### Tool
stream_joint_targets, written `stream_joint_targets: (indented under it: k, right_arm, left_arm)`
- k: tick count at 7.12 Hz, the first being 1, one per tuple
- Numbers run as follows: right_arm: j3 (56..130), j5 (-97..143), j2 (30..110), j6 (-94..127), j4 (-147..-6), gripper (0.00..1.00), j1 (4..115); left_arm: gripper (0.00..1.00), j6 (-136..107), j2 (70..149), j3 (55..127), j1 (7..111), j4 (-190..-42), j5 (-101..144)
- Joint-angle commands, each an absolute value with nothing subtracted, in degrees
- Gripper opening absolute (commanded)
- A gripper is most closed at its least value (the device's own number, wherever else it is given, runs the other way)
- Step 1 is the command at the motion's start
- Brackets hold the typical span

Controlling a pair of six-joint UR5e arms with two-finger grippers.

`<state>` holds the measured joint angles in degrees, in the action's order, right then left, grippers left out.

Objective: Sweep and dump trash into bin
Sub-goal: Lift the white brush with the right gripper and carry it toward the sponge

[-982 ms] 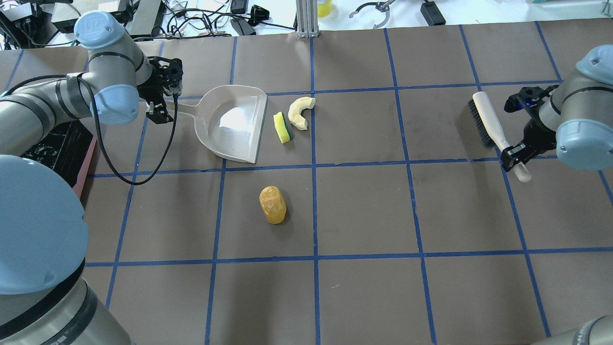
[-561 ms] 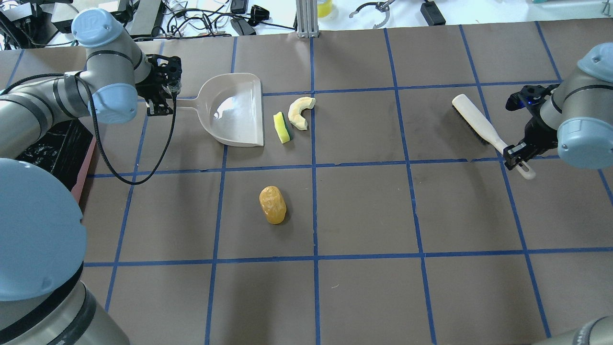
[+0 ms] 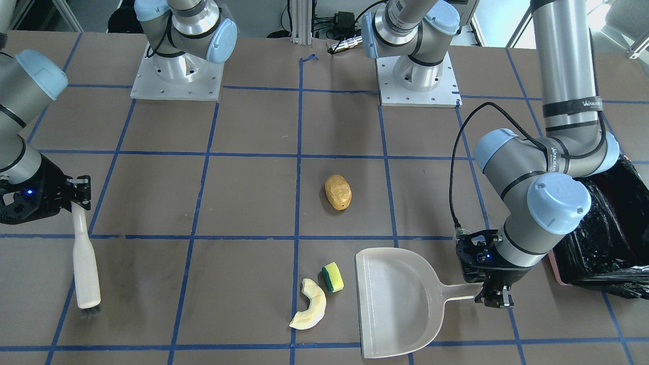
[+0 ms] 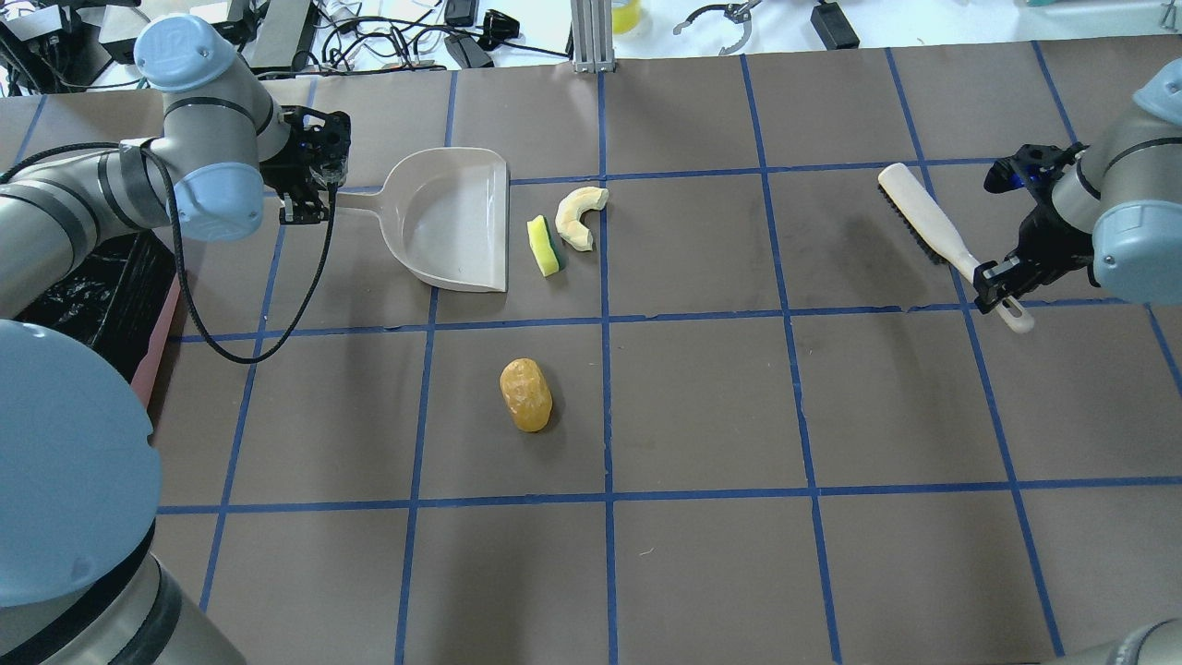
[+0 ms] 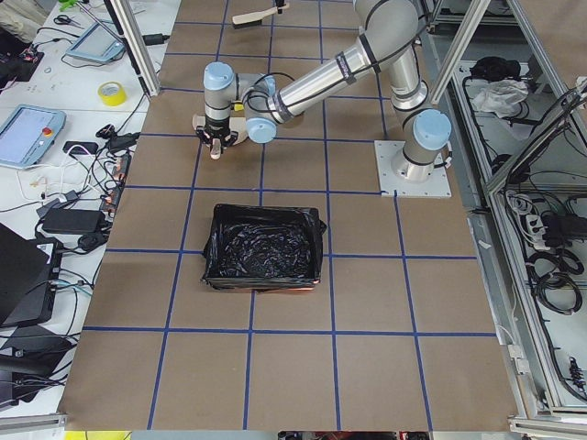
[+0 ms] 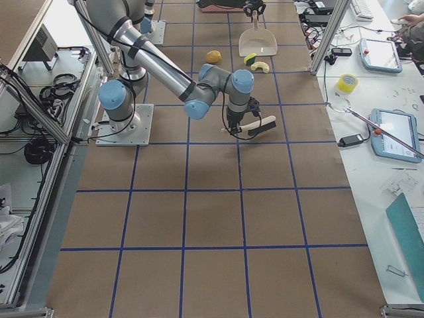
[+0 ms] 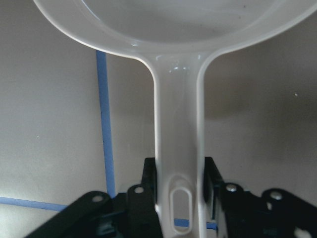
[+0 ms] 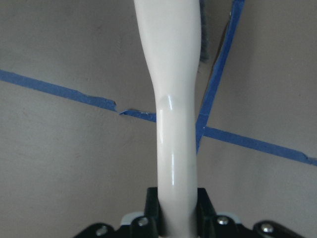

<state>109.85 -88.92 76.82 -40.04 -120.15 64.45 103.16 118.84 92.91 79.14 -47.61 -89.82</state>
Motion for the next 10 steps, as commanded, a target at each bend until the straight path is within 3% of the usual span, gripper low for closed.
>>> stream_joint_targets:
  k: [1, 5, 8, 10]
  right_arm:
    - [107.5, -84.5, 79.3, -29.4, -113.4, 0.0, 65.5]
    - [101.5, -77.7, 78.7, -1.4, -106.7, 0.0, 81.3]
    - [94.9, -72.0, 67.6, 13.3, -115.3, 0.0, 91.4]
    - [94.8, -70.7, 64.1, 20.7, -121.9, 0.0, 96.8]
  left_arm:
    - [0.0, 105.2, 117.9, 94.7, 79.2, -47.5, -90.2]
    - [0.0, 104.0, 118.6, 94.1, 79.3, -47.5, -90.1]
    - [0.0, 104.5, 118.7, 94.2, 79.3, -47.6, -90.1]
    - [0.0, 104.6, 118.6, 94.2, 79.3, -47.6, -90.1]
